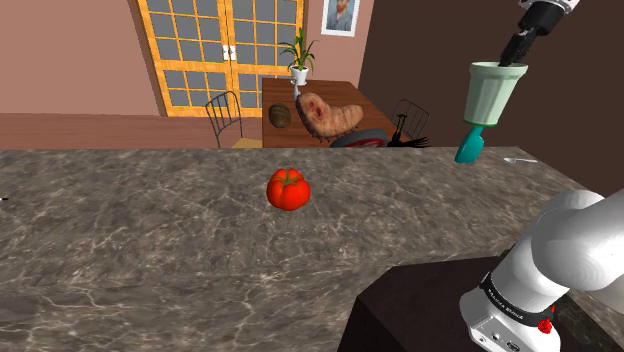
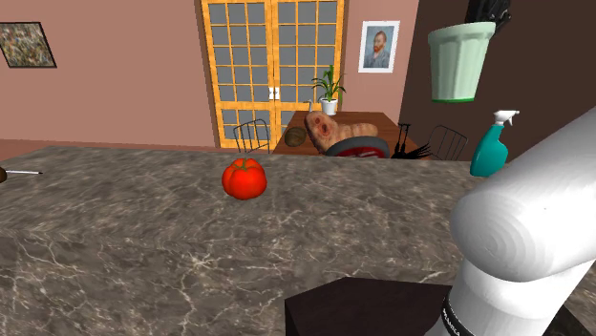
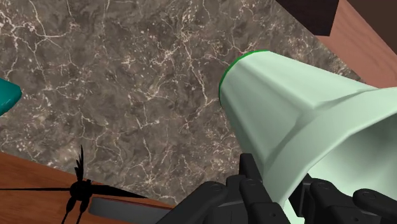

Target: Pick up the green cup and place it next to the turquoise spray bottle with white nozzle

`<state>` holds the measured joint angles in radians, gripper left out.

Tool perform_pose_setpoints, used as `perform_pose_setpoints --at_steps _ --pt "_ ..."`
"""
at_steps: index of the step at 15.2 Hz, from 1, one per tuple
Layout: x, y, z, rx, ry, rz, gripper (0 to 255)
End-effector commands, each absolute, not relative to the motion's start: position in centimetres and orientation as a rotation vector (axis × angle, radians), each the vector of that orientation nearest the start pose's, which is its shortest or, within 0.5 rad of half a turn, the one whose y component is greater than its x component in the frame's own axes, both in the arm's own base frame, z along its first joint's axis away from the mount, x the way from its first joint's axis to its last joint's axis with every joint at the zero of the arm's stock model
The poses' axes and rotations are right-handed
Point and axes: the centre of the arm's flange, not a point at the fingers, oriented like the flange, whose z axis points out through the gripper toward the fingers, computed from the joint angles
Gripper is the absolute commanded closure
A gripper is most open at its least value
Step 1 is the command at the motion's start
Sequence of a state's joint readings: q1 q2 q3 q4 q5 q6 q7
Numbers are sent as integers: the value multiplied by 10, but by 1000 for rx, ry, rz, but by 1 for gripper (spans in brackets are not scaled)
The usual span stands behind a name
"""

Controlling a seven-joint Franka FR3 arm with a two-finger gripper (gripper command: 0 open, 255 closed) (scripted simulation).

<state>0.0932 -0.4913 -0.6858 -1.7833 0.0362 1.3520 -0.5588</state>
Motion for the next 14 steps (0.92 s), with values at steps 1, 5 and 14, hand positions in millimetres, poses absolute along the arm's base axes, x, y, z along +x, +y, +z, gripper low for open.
perform_pose_setpoints --at_steps 1,5,14 --pt "288 -319 683 -2826 -58 -206 255" --pt "273 -369 683 -2826 -58 -206 255" --pt "241 -484 683 -2826 -58 -206 255"
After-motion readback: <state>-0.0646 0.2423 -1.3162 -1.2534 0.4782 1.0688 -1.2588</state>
